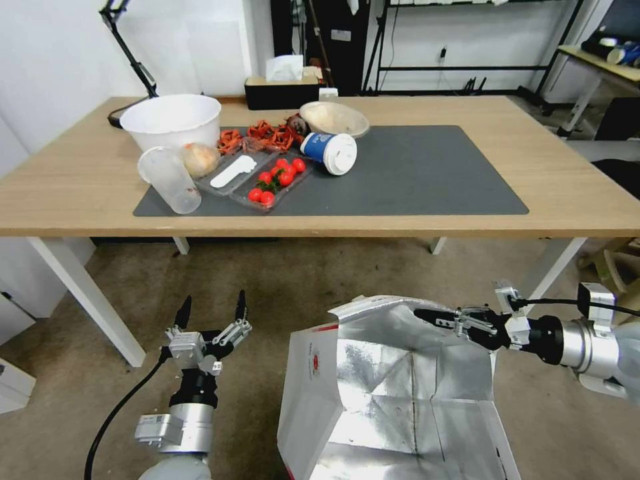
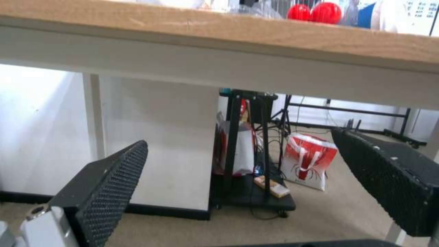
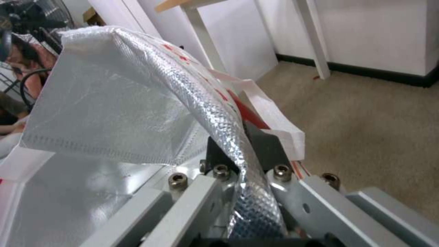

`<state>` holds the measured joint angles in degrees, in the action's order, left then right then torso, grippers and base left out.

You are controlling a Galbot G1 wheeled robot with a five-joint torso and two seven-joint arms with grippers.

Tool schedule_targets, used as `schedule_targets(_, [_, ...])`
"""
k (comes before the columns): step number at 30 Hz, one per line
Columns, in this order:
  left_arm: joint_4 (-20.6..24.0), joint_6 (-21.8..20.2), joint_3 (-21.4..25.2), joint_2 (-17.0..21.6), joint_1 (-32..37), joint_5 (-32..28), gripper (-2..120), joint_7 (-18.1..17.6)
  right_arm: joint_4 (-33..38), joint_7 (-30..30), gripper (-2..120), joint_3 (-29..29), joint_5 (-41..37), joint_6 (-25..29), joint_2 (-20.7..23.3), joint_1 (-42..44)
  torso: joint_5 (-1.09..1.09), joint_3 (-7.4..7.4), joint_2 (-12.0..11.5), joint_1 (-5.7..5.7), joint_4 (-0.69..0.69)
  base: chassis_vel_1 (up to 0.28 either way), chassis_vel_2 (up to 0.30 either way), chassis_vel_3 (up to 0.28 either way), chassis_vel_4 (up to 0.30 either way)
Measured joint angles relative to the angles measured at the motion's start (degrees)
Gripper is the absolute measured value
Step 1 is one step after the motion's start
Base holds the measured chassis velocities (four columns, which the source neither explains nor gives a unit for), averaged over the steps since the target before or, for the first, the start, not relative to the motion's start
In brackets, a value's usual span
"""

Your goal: Pick up the food delivery bag from the floor and place it on the table.

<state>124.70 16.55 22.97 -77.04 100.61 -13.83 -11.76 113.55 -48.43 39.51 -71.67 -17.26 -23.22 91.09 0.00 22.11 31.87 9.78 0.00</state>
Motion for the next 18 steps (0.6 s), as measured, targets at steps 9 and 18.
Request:
schedule_targets(9, [0.3,0.0,0.0,0.0,0.4,0.0,100,0.0,0.3,0.0,0,0.1,0.0,0.0,-0.2,0.1,0.00,1.20,1.9,0.72,0.00,0.000,0.000,0.000,0.000])
schedule_targets(18, [0.3,0.1,0.0,-0.2,0.4,0.3,100,-0.4,0.3,-0.3,0,0.2,0.2,0.2,-0.2,0.1,0.00,2.63,4.3,1.66,0.00,0.000,0.000,0.000,0.000])
